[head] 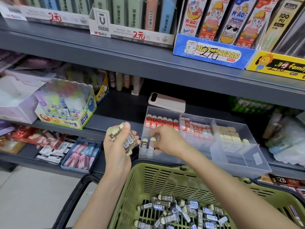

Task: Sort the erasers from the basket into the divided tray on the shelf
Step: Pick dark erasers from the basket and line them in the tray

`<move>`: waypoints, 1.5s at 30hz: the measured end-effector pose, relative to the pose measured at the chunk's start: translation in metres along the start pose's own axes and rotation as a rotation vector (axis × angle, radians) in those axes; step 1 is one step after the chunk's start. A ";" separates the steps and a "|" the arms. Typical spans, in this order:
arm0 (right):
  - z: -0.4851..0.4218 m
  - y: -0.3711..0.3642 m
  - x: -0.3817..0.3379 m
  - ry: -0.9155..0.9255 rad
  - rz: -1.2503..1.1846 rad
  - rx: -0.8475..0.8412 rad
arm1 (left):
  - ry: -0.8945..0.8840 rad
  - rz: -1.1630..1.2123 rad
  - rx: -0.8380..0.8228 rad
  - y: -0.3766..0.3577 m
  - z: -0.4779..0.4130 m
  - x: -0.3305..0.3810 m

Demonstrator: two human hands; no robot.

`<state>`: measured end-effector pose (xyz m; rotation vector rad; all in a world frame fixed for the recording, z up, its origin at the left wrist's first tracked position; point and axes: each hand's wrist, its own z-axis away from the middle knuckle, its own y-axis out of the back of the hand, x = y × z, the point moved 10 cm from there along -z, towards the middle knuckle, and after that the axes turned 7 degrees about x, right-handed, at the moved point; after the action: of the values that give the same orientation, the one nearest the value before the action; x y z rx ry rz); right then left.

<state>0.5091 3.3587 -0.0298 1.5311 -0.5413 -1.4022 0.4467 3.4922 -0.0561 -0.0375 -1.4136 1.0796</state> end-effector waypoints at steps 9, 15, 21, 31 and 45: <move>0.013 0.025 -0.013 0.049 -0.116 0.209 | -0.097 -0.023 -0.022 -0.003 0.004 0.008; 0.031 0.022 -0.037 0.064 -0.369 0.164 | -0.150 -0.024 -0.089 -0.008 0.008 0.016; 0.035 0.017 -0.046 0.089 -0.441 0.245 | -0.094 0.020 -0.147 -0.011 0.008 0.011; 0.026 0.053 0.020 -0.177 -0.083 0.096 | -0.004 0.035 -0.071 -0.004 0.002 -0.001; 0.011 0.016 0.007 -0.157 0.183 -0.361 | -0.009 -0.009 -0.083 -0.004 0.001 -0.002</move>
<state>0.5044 3.3421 -0.0181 1.0644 -0.4790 -1.3964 0.4484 3.4887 -0.0549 -0.0861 -1.4654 1.0142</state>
